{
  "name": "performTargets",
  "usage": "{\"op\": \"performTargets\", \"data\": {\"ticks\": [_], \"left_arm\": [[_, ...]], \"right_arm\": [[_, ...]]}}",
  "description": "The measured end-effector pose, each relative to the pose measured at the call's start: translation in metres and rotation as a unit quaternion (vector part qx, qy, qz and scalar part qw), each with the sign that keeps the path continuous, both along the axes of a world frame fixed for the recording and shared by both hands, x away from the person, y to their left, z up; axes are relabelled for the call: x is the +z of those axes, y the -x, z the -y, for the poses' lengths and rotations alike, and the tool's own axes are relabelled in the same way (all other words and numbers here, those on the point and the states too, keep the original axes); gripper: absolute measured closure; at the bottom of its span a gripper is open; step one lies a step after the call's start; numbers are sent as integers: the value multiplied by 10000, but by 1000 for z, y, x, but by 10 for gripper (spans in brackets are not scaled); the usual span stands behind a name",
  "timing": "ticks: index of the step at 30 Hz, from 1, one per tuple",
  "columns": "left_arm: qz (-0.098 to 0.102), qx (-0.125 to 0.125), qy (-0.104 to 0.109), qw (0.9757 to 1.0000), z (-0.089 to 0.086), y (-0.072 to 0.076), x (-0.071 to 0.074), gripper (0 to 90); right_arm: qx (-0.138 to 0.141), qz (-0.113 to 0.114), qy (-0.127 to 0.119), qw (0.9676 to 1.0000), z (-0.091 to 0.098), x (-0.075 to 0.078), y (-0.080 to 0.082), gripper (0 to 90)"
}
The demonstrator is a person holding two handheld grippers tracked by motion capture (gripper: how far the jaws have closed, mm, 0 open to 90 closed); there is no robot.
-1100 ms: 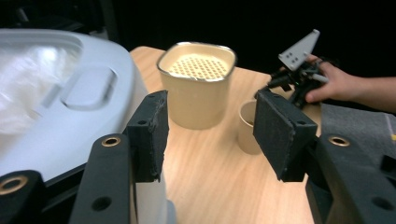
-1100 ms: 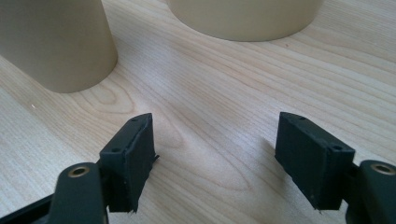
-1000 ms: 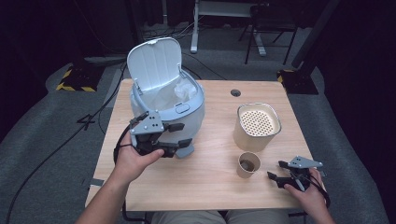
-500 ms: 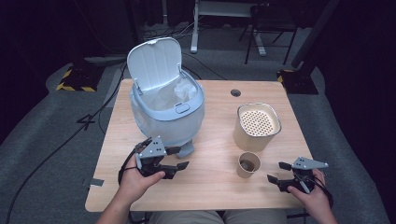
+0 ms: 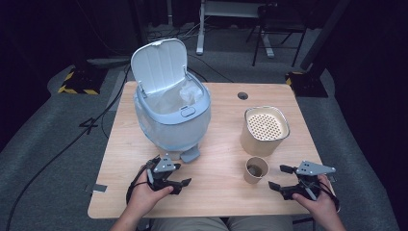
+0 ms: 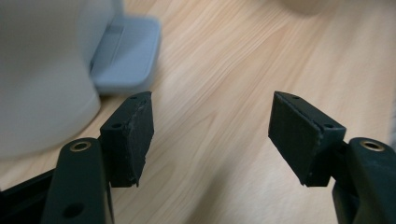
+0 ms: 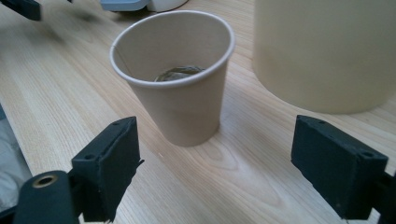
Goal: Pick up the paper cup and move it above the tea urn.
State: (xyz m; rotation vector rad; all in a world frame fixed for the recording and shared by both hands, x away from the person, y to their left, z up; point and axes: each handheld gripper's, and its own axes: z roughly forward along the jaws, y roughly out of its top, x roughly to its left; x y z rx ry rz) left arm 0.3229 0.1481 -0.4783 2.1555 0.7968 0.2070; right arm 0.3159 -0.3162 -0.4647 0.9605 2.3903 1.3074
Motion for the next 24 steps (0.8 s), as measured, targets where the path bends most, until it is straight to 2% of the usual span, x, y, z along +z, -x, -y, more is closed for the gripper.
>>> {"op": "performTargets", "data": {"ticks": [3,8,10,12,15,21,24], "left_arm": [[86,143,-216,9996,-2,-4,-10,285],[-57,138,-422,9990,-2,-6,-22,270],[33,100,-460,9989,-1,-6,-24,253],[67,92,-475,9988,0,-5,-24,239],[158,76,-610,9980,2,-3,-24,233],[160,188,-619,9978,2,0,-25,227],[145,209,-605,9978,3,1,-25,227]], "right_arm": [[56,0,9,10000,-11,-3,-3,158],[151,37,181,9997,-26,-6,-5,158],[191,34,240,9995,-30,-9,-6,158],[136,97,184,9997,-35,-13,-8,160],[8,148,134,9998,-41,-16,-12,165],[70,215,264,9994,-51,-20,-17,172],[99,229,165,9996,-55,-24,-20,174]]}}
